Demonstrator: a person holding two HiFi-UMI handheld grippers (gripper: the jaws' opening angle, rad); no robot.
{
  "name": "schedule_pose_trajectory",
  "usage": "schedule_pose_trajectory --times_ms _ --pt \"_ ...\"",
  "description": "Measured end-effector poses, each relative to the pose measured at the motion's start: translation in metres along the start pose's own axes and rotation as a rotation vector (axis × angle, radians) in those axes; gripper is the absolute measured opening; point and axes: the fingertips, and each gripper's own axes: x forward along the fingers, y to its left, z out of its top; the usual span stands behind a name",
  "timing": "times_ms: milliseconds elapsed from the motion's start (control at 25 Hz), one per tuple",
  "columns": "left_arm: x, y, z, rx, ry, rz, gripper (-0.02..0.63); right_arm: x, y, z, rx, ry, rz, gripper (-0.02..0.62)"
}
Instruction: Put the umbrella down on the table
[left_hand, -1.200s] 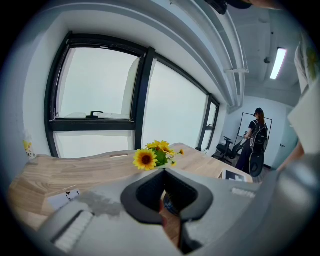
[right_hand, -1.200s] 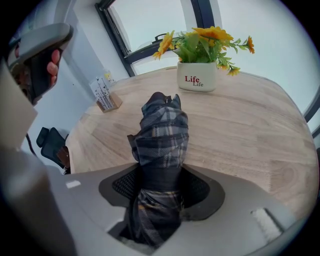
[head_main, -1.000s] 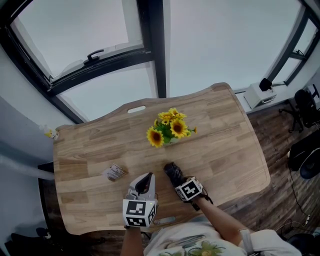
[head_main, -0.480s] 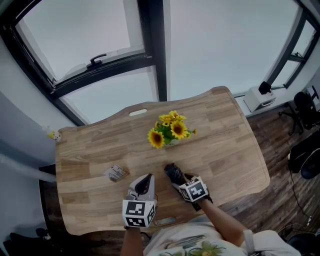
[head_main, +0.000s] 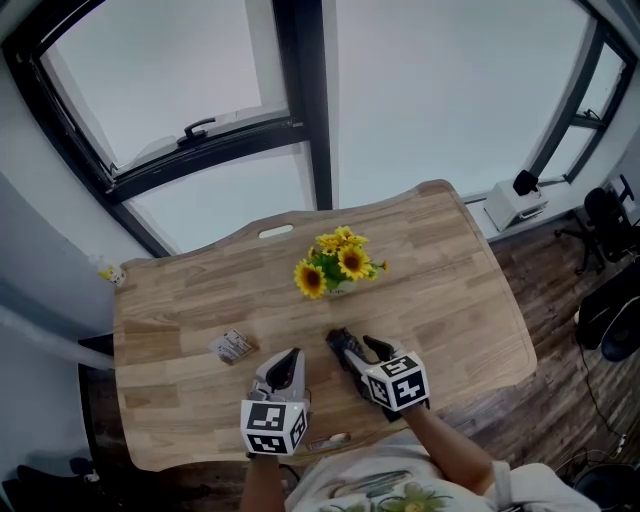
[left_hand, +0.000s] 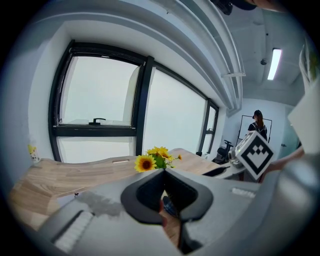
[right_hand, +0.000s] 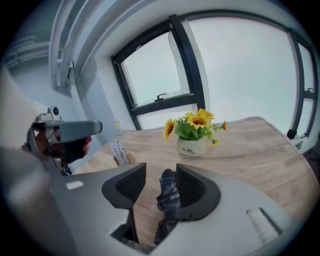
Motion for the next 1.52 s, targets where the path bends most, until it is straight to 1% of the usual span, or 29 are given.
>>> schedule_pose_trajectory --times_ms 160,280,320,480,720,1080,1520 --pt "-0.007 -0.002 0.003 0.002 -0.016 0.002 0.002 -0.023 0.009 0.025 -0.011 -0.102 -0.018 0.095" --pt "-0.012 -0.006 0.006 0.004 -0.035 0.003 0.002 -0.040 0.015 0.041 -0.044 -0.177 -0.039 0.008" --pt "-0.014 -0.008 0.007 0.005 -0.042 0.003 0.002 -0.045 0.017 0.045 -0.054 -0.198 -0.039 0.002" --pt "-0.018 -0.014 0.012 0.011 -0.061 -0.003 0.002 -0.059 0.028 0.055 -0.070 -0.250 -0.019 0.002" --pt "-0.025 -0.025 0.018 0.003 -0.078 -0.022 0.002 -0.071 0.037 0.056 -0.083 -0.272 0.001 0.000" --pt "-0.030 -0.034 0.020 0.002 -0.089 -0.039 0.002 -0.080 0.045 0.054 -0.102 -0.287 0.012 0.000" --pt "-0.033 -0.036 0.018 0.002 -0.084 -0.045 0.003 -0.083 0.047 0.049 -0.104 -0.263 0.007 0.000"
